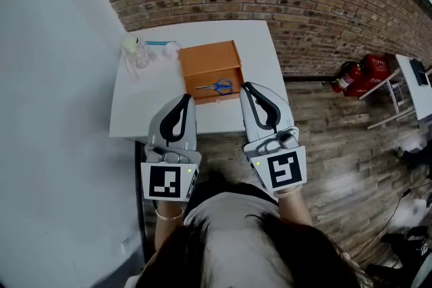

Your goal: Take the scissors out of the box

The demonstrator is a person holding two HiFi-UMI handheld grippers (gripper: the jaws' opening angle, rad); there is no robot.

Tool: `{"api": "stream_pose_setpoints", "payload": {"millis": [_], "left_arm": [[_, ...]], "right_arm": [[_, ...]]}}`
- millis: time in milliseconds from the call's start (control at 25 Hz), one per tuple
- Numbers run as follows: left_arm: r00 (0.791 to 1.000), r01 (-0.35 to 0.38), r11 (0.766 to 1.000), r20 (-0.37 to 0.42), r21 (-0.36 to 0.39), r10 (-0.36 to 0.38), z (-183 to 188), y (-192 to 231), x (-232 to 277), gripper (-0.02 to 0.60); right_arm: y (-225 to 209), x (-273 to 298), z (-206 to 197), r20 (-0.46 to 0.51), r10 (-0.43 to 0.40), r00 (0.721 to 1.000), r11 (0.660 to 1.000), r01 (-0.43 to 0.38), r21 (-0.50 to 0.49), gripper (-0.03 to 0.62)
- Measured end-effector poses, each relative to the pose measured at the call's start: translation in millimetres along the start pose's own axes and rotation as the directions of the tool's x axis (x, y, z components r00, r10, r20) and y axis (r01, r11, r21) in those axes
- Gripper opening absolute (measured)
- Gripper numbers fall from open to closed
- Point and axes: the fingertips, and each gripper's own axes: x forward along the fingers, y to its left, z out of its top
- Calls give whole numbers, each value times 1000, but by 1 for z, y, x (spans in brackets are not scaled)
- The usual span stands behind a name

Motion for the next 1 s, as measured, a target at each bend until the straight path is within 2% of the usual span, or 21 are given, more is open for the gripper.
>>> {"api": "stream_pose_setpoints", "payload": {"millis": [200,600,880,1000], "left_arm": [[1000,14,999,12,-38,-14,1,10,4,2],[999,32,999,3,-32,-32,-7,20,7,2],[1000,16,998,21,-68,-15,-1,28,18,2],[1000,12,999,15,-51,-11,-3,34,25,2]], "right_arm": [[8,8,-5,-34,-1,999,1000,0,-9,20],[4,16,-15,-65,-5,998,1000,3,-22,32],[0,31,-22,-77,16,997,999,-18,-32,28],[-1,40,-28,-84,33,996,999,-35,-30,28]]}}
